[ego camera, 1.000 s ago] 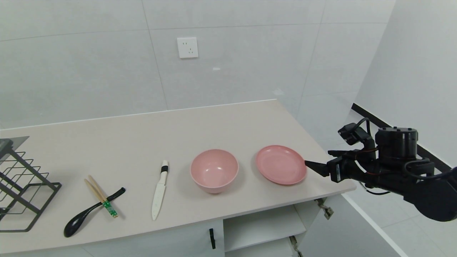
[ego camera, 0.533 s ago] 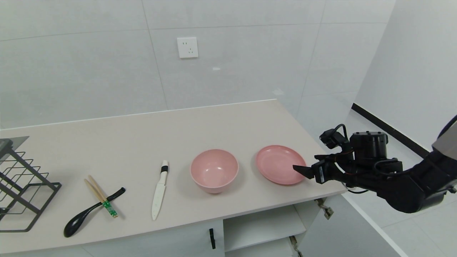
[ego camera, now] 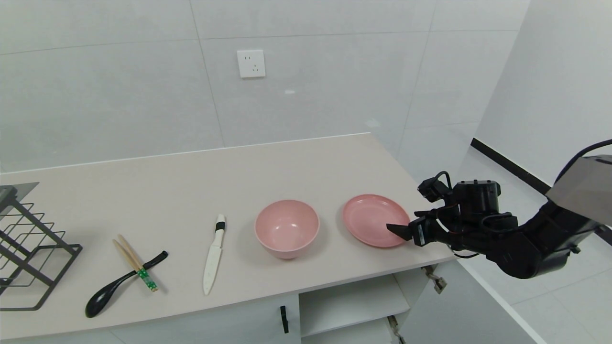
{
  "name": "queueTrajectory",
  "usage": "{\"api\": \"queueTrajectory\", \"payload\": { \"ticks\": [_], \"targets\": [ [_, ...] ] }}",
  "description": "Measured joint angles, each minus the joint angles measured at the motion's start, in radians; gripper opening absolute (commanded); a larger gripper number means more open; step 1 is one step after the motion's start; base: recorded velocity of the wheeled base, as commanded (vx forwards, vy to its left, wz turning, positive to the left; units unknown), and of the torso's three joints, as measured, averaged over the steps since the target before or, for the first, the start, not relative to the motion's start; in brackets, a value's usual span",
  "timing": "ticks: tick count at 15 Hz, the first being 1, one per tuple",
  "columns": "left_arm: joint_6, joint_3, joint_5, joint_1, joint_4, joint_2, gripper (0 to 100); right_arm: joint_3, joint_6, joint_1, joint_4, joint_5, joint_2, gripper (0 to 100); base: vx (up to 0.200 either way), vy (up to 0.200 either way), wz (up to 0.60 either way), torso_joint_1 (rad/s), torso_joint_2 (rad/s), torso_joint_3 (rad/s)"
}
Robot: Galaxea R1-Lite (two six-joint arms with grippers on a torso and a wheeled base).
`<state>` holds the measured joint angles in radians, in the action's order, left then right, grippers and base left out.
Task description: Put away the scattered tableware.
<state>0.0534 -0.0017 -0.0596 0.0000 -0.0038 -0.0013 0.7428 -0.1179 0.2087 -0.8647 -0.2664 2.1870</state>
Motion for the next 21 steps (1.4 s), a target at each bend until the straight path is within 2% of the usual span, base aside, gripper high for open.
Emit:
{"api": "queueTrajectory", "payload": {
  "ticks": [11,15,16,21],
  "targets": [
    [0.000,0.000,0.000,0.000,0.000,0.000,100,0.124,0.007,-0.010,0.000,0.001,0.130,100,0.000,0.000,0.00,0.000,0.00,0.000],
    [0.000,0.000,-0.001,0.000,0.000,0.000,100,0.154,0.007,0.013,-0.003,0.002,0.164,100,0.000,0.000,0.00,0.000,0.00,0.000],
    [0.000,0.000,-0.001,0.000,0.000,0.000,100,0.158,0.007,0.016,-0.005,0.011,0.172,0,0.000,0.000,0.00,0.000,0.00,0.000],
    [0.001,0.000,-0.001,0.000,0.000,0.000,100,0.169,0.059,0.009,-0.010,0.072,0.199,0,0.000,0.000,0.00,0.000,0.00,0.000]
  ]
}}
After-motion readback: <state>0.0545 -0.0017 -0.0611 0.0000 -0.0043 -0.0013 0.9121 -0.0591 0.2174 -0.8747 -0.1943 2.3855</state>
